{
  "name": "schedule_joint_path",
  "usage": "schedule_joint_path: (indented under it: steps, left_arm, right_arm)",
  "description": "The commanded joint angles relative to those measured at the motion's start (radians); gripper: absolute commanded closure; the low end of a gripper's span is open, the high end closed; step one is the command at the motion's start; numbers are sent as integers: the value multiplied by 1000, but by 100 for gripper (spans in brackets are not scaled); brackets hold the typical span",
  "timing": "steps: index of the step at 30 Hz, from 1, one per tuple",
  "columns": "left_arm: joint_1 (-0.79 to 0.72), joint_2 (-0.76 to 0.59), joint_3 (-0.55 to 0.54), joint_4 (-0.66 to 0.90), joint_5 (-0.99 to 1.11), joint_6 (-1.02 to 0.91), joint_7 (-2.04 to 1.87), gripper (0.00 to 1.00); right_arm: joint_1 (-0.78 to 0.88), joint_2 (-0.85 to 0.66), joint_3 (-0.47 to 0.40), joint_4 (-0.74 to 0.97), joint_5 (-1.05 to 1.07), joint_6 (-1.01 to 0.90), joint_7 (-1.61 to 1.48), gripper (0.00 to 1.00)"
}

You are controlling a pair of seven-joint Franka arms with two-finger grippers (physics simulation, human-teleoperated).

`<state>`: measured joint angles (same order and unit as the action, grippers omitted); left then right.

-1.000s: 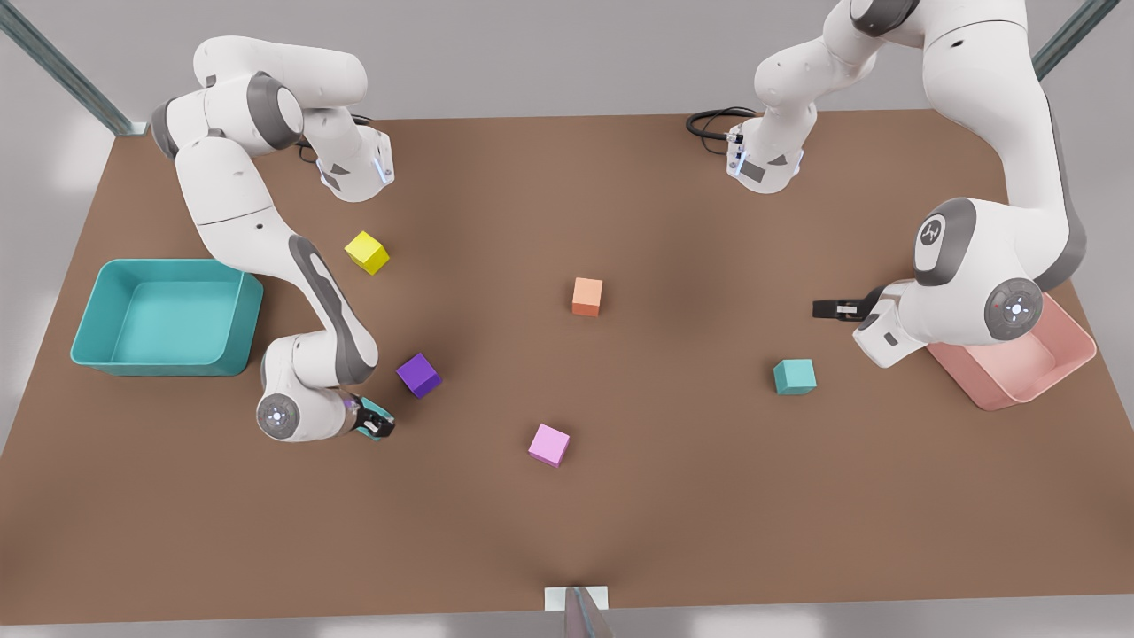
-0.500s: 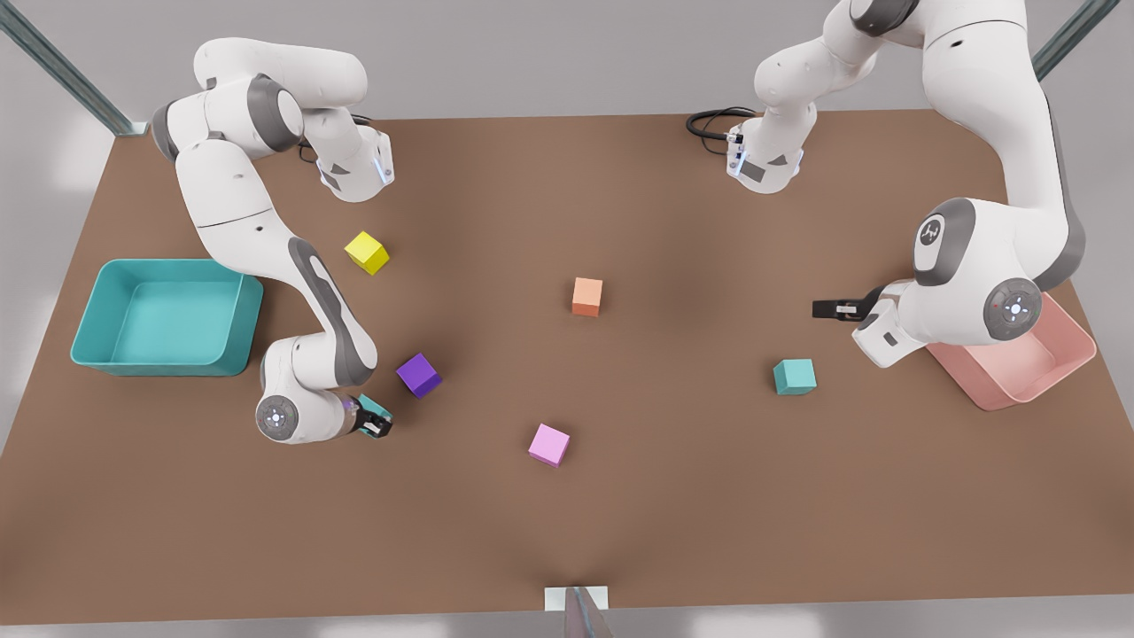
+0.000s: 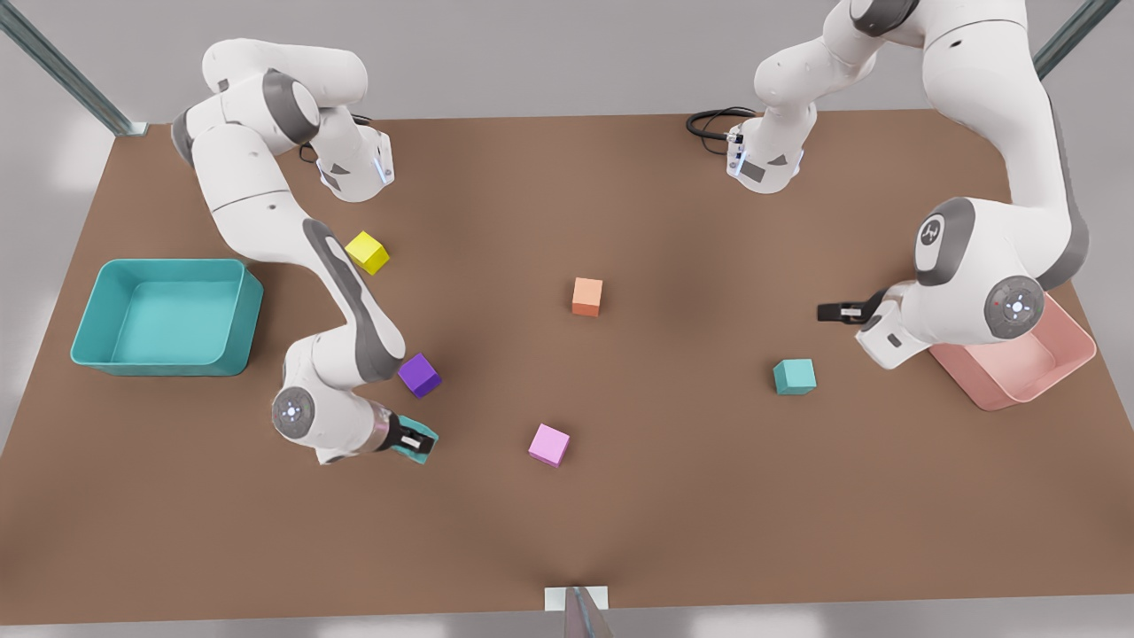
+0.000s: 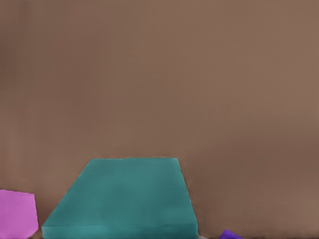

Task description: Stack the two blue cubes on top of each other

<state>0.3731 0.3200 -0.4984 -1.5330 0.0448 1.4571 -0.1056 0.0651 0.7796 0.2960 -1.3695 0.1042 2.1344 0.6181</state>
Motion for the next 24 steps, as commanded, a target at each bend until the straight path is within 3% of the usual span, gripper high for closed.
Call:
schedule_joint_path:
  steps: [1,4,5,6,7,8,9,11,13,18,19,20,24]
  left_arm:
    - [24,-1,0,-4,23,66,3,0]
    - [55,11,14,-4,17,55,-3,0]
    - [53,8,62,-13,14,98,3,0]
    - [-42,-33,230,-113,10,208,116,0]
    - [-152,-56,383,-271,7,446,205,0]
    - [-270,-47,489,-360,-66,600,207,0]
    - [-362,-21,586,-366,-111,606,218,0]
    - [-396,1,607,-400,-115,621,265,0]
    - [-395,70,607,-401,-175,759,399,0]
    - [-477,71,606,-496,-223,873,394,0]
    - [-481,71,606,-504,-223,878,383,0]
    - [-482,71,606,-504,-223,879,368,0]
    - [-497,119,604,-504,-261,940,365,0]
  right_arm:
    - [51,7,8,32,20,5,25,31]
    - [163,12,6,33,22,35,26,31]
    - [205,18,6,38,40,36,29,31]
    - [235,21,6,38,54,51,64,31]
    - [272,23,6,38,52,65,106,31]
    - [303,36,5,53,51,81,144,31]
    - [331,56,3,64,49,104,169,31]
    - [375,107,2,101,43,136,219,31]
    - [421,148,-6,109,40,188,253,31]
    - [453,216,-18,136,38,249,267,31]
    - [455,216,-18,142,38,249,269,19]
    - [455,216,-20,144,38,248,269,0]
    - [456,213,-20,150,37,243,269,0]
